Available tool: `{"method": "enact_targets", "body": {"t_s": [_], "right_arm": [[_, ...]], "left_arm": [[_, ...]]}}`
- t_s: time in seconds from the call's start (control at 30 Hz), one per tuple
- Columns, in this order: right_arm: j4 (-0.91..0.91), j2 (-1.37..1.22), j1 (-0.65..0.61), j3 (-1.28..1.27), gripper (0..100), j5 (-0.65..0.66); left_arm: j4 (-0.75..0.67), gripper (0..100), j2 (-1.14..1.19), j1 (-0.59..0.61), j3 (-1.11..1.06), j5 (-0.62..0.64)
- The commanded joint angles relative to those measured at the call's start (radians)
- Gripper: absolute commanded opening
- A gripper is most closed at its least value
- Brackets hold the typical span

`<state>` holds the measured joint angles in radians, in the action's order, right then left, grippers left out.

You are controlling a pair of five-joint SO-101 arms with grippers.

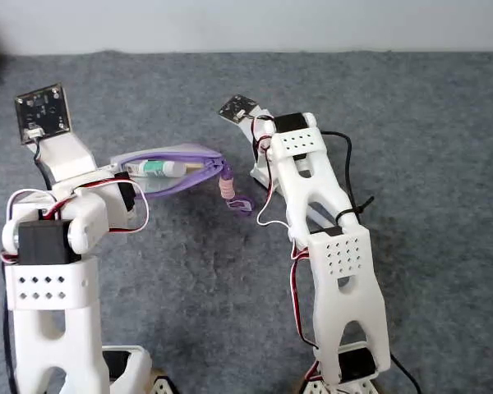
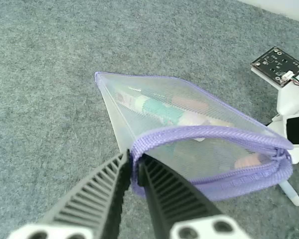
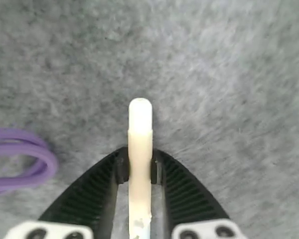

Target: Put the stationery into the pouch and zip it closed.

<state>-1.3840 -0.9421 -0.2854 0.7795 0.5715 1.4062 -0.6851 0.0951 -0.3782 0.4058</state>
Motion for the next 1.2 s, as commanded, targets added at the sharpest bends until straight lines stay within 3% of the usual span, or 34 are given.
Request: {"method": "enact_targets", "body": {"t_s": [0.0, 0.17, 0.43, 0.63, 0.9, 1.17], "right_arm": [[-0.050, 0.067, -0.012, 0.015, 0.8, -0.026], [-0.180, 0.142, -0.015, 0.015, 0.8, -0.034], [-0.404, 0.318, -0.044, 0.015, 0.8, -0.195], [-0.414, 0.484, -0.065, -0.031, 0.8, -0.275], [-0.406, 0.848, -0.145, -0.419, 0.8, -0.390], [-0.312, 1.156, -0.234, -0.592, 0.8, -0.577]], "left_arm": [[0.005, 1, -0.002, -0.005, 0.044, -0.008], [0.005, 1, -0.002, -0.005, 0.044, -0.009], [0.003, 1, -0.002, -0.005, 0.042, -0.009], [0.002, 1, 0.000, -0.005, 0.042, -0.009], [0.003, 1, 0.000, -0.005, 0.042, -0.009], [0.003, 1, 0.000, -0.005, 0.039, -0.009]]}}
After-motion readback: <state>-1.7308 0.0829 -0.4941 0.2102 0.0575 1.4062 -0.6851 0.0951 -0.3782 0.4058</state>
